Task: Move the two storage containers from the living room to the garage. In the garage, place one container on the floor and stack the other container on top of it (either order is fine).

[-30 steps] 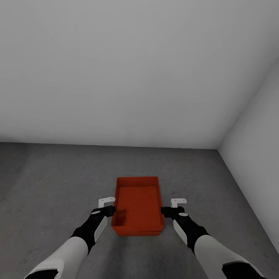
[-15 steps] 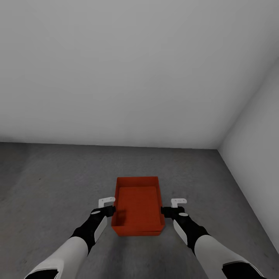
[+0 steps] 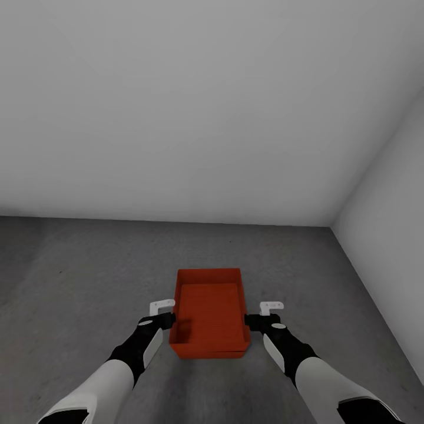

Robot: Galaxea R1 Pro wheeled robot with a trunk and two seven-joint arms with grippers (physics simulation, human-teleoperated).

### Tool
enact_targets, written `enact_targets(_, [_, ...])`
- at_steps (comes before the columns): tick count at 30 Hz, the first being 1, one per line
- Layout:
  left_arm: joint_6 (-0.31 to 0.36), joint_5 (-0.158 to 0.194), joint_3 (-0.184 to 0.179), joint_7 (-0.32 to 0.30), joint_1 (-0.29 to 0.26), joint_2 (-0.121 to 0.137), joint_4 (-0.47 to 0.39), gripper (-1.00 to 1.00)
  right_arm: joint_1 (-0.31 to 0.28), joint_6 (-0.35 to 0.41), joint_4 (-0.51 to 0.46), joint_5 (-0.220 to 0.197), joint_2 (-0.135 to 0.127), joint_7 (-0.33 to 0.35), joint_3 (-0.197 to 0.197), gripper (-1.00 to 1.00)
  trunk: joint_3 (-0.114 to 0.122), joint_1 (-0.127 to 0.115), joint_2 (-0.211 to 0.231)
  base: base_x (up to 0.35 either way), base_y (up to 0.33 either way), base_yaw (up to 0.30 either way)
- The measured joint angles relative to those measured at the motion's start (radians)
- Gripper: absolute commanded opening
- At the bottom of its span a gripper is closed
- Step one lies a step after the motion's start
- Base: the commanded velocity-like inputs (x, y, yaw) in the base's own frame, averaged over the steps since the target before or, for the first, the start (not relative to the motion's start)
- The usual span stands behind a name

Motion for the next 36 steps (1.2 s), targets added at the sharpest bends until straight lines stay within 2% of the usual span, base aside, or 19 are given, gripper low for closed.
enact_targets(12, [-0.001,0.000,-0.004,0.002,0.000,0.000,-0.019,1.00,0.000,-0.007,0.024,0.000,0.010,-0.009,0.002,1.00,0.009,0.000,0.000,0.000,0.000,-0.040])
enact_targets(36, [-0.001,0.000,-0.007,0.002,0.000,0.001,-0.026,1.00,0.000,-0.003,0.024,0.000,0.006,-0.010,0.001,1.00,0.046,0.000,0.000,0.000,0.000,-0.070])
